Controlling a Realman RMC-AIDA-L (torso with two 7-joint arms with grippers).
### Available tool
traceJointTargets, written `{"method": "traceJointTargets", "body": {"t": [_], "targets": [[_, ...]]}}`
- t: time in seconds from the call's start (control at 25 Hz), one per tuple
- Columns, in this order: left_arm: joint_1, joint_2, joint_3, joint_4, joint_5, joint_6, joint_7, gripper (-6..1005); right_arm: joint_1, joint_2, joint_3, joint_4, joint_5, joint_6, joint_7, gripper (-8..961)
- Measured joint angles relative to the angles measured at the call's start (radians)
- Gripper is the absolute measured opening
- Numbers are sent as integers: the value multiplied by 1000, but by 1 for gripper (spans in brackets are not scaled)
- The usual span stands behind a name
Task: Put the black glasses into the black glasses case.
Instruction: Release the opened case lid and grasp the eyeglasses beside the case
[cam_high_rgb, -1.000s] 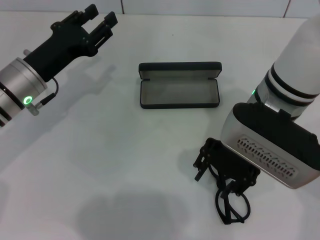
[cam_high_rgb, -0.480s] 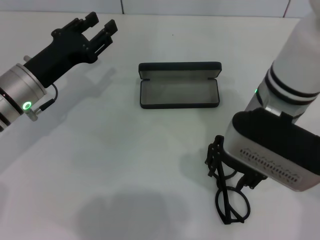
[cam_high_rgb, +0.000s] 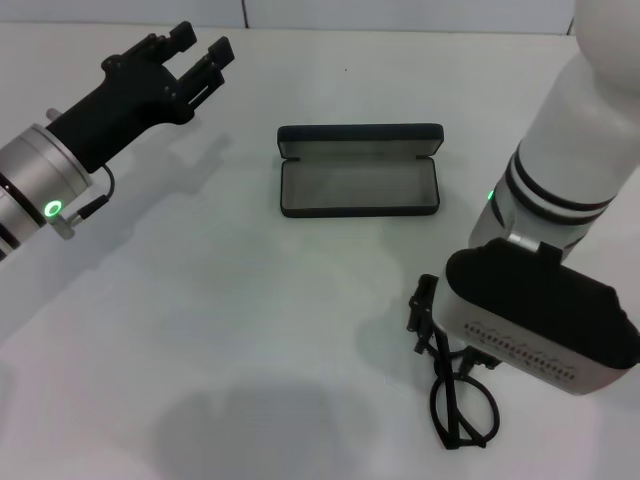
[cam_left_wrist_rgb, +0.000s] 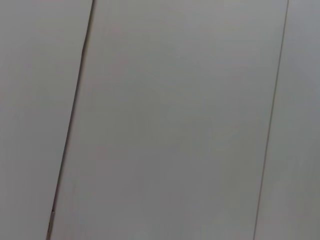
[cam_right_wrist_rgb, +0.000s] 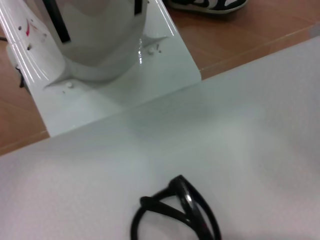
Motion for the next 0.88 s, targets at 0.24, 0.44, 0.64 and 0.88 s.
{"method": "traceJointTargets", "body": {"t": [0.24,0.44,0.64,0.88], "targets": [[-3,0,0,-3,0,-2,0,550,-5,0,-42,0,1,46,-4,462],[-2,2,0,-3,0,-2,0,551,-5,0,-66,4,2,72,-4,453],[0,4,0,-3,0,-4,1,551,-5,0,-68,6,6,79,-4,441],[0,5,0,-5,0,-7,5,551,-4,0,-71,9,22,80,-4,402]]}}
